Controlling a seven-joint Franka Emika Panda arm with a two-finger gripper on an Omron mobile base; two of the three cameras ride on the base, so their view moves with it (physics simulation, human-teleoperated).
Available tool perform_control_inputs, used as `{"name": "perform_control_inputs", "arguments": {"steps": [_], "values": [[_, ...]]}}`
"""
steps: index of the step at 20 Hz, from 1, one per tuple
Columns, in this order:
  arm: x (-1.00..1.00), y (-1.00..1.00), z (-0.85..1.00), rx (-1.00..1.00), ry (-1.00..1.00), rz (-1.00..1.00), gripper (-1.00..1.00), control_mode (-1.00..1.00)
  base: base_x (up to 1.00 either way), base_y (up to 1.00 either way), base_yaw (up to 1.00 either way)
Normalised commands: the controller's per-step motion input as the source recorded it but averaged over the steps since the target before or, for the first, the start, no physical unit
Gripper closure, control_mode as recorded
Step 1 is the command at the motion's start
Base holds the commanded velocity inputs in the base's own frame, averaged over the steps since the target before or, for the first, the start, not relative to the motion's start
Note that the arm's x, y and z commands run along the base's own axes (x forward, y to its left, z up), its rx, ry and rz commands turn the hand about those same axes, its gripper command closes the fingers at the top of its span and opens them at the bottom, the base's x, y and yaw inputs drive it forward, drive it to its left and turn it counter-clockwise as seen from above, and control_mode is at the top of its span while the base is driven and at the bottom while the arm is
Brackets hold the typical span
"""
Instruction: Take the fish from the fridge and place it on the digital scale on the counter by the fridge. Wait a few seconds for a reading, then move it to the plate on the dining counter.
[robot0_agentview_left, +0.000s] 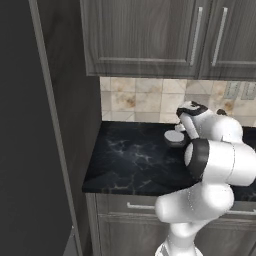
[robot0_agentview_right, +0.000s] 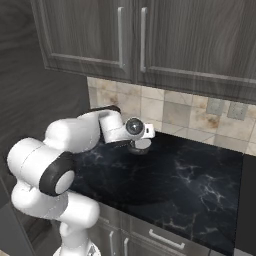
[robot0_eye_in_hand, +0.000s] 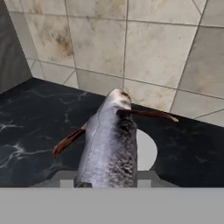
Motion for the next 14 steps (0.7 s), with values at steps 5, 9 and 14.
{"name": "perform_control_inputs", "arguments": {"steps": [5,9,14], "values": [[-1.00,0.13,0.84,0.01,0.02,-0.06,1.00,-1.00,0.00,0.00,0.00],[-1.00,0.19,0.98,0.03,0.04,-0.09,1.00,-1.00,0.00,0.00,0.00],[-1.00,0.07,1.00,0.07,0.10,-0.07,1.00,-1.00,0.00,0.00,0.00]]}}
